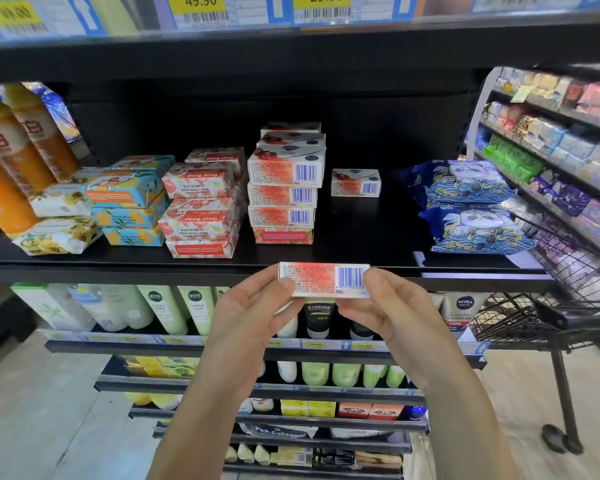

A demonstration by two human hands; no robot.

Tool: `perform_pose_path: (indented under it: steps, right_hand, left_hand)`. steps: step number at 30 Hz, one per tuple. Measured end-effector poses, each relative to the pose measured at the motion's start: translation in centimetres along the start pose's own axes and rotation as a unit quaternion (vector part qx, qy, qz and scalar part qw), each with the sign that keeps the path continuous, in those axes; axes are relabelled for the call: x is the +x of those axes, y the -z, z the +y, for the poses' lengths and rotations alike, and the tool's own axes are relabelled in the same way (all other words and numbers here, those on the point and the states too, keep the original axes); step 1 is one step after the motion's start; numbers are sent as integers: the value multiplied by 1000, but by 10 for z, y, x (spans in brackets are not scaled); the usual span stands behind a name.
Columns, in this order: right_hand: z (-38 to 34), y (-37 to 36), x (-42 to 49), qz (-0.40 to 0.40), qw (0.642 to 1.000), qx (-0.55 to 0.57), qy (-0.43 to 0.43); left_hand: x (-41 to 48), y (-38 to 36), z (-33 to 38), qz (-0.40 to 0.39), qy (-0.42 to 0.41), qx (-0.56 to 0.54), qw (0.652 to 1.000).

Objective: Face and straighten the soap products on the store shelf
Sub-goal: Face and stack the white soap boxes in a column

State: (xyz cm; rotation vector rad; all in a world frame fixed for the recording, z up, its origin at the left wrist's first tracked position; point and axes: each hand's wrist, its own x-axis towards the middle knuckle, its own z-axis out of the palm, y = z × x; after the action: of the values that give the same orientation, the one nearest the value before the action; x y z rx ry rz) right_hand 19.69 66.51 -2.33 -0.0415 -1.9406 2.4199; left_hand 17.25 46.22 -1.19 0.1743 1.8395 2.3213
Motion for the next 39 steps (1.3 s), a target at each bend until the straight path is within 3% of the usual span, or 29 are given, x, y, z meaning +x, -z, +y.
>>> perform_pose_path:
  steps: [11,25,36,39]
  right_hand:
    - [1,-2,-1,40,999,36,10]
    - [14,4,3,-38,994,17,100]
    - [6,-9,10,-2,956,-242,168]
    - [2,-15,15,-2,950,-262,169]
  left_hand:
    - [0,2,-1,2,14,-13,1000]
    - [3,1,-4,40,44,-41,997]
    - [2,15,0,66,-2,-45,997]
    - [6,21,3,84,-40,33,995]
